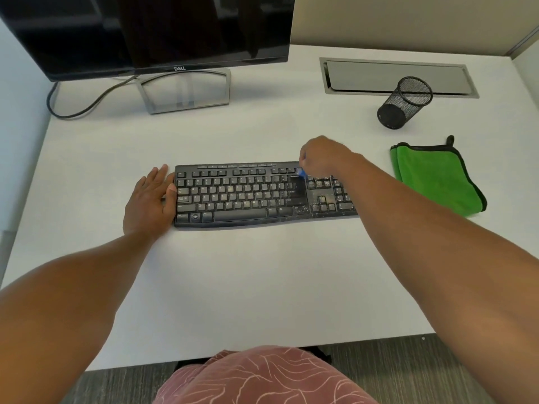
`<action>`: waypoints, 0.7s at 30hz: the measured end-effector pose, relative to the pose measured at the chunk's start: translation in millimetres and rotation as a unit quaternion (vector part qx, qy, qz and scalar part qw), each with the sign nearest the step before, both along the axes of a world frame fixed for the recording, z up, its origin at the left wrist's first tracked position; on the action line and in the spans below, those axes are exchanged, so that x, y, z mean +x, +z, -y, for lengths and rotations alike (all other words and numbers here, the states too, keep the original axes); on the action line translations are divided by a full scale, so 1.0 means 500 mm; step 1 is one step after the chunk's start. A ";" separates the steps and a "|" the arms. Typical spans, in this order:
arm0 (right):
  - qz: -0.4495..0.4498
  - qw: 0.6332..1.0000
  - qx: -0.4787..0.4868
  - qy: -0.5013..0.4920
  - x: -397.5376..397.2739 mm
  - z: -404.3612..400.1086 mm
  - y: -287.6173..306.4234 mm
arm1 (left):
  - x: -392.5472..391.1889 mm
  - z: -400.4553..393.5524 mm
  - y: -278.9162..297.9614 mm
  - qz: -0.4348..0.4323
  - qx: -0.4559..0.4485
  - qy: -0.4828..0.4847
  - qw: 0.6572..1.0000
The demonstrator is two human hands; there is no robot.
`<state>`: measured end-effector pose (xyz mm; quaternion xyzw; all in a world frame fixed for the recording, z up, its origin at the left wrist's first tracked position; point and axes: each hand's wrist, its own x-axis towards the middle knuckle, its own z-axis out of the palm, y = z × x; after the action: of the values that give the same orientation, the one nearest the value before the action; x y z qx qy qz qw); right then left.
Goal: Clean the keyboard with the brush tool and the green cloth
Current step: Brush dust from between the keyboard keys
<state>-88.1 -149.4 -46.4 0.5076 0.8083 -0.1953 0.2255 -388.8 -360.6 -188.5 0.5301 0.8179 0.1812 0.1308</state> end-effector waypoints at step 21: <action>-0.115 0.993 -0.035 -0.013 -0.026 0.033 0.037 | 0.002 0.002 0.003 0.002 0.001 0.001 1.000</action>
<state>-101.3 -165.8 -28.0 0.4844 0.8148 -0.2831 0.1461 -387.6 -361.8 -187.0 0.5291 0.8179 0.1837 0.1317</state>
